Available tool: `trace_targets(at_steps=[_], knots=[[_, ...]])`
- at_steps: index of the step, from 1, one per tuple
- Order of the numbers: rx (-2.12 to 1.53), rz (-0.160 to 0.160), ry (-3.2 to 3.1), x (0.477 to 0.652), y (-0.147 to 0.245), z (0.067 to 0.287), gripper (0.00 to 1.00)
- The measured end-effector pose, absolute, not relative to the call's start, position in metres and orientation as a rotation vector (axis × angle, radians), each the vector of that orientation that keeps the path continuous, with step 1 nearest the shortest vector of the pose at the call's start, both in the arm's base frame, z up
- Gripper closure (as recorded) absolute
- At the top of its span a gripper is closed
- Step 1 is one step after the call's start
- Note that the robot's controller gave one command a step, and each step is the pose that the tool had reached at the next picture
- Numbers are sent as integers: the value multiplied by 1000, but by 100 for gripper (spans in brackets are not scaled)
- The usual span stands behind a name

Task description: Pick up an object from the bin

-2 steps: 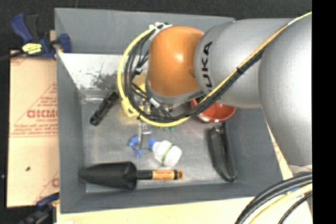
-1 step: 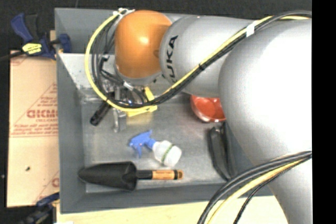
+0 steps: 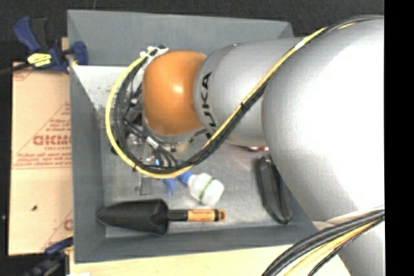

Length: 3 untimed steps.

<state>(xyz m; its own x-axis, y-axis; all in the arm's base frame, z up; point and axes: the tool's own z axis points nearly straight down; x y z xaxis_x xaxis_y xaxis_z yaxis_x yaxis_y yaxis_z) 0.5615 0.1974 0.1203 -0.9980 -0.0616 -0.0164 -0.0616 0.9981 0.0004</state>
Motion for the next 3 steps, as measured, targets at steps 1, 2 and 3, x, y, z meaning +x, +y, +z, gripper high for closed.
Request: trace_targets(at_steps=[1,2,3], knots=[[-391,20,3082,631,179,113,0],[33,12,3127,589,164,184,0],[-578,12,3053,616,140,109,0]])
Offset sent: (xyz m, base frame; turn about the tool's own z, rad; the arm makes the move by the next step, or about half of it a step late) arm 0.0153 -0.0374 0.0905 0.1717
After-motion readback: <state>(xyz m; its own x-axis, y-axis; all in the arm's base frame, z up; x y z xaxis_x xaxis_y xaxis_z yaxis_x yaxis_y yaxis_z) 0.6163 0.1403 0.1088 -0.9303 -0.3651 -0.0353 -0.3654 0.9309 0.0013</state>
